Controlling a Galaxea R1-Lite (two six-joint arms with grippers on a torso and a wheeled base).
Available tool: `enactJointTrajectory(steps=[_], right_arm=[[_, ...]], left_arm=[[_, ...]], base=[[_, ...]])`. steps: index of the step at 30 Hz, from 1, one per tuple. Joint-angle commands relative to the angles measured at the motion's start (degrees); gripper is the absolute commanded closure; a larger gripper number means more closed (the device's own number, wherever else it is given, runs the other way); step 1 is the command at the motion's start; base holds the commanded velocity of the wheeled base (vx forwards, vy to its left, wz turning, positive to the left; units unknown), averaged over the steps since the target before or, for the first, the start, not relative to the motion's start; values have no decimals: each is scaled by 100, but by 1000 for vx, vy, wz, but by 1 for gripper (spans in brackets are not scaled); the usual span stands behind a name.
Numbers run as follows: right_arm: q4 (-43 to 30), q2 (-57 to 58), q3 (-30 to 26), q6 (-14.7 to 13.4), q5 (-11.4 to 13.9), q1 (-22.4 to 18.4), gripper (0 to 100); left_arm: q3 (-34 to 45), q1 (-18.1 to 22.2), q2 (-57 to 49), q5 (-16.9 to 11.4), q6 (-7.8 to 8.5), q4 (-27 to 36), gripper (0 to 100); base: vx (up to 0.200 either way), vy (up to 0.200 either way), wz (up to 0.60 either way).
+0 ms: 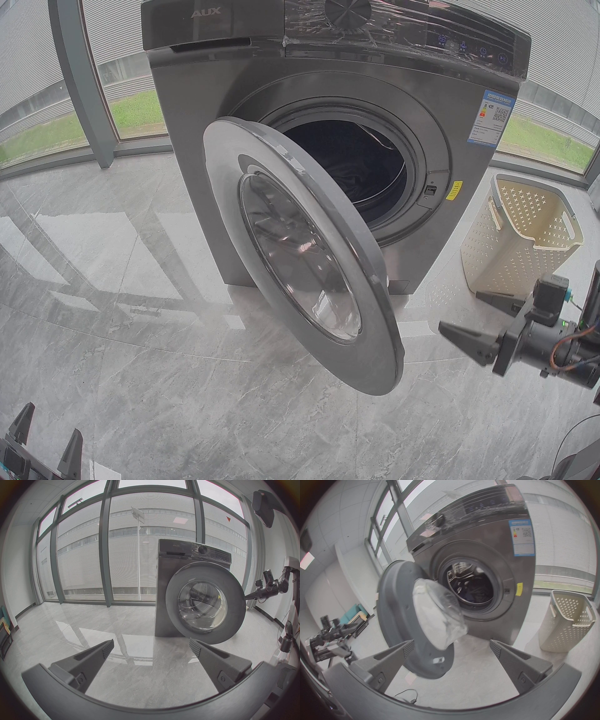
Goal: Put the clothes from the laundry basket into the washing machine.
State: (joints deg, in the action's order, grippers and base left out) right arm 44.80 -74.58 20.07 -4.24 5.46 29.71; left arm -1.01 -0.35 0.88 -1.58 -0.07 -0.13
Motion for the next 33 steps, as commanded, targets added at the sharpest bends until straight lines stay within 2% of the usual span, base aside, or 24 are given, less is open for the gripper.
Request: enactJointTrajectory(steps=[1,4,7,11,18,19,20,22,24,28,33], right_arm=[[20,348,-565,2,131,747,0],[81,234,-460,-15,192,1028,0],[99,-109,-170,-42,386,1186,0],[213,-470,6,-24,386,1406,0],[670,-1129,393,-24,78,1327,0],[785,-1190,446,-15,-107,1274,0],[811,-1181,446,-6,-177,1195,0],[802,-1137,446,2,-195,975,0],[741,-1041,454,11,-195,571,0],[670,-566,437,134,-63,-580,0],[591,-364,454,240,306,-1907,0]], left_arm=[[101,0,-70,0,-1,-4,0],[101,0,-70,0,-1,-4,0],[101,0,-70,0,-1,-4,0],[101,0,-70,0,-1,-4,0],[101,0,-70,0,-1,-4,0],[101,0,-70,0,-1,-4,0],[101,0,-70,0,-1,-4,0],[101,0,-70,0,-1,-4,0],[101,0,-70,0,-1,-4,0],[101,0,-70,0,-1,-4,0],[101,0,-70,0,-1,-4,0]], base=[[0,0,0],[0,0,0],[0,0,0],[0,0,0],[0,0,0],[0,0,0],[0,0,0],[0,0,0],[0,0,0],[0,0,0],[0,0,0]])
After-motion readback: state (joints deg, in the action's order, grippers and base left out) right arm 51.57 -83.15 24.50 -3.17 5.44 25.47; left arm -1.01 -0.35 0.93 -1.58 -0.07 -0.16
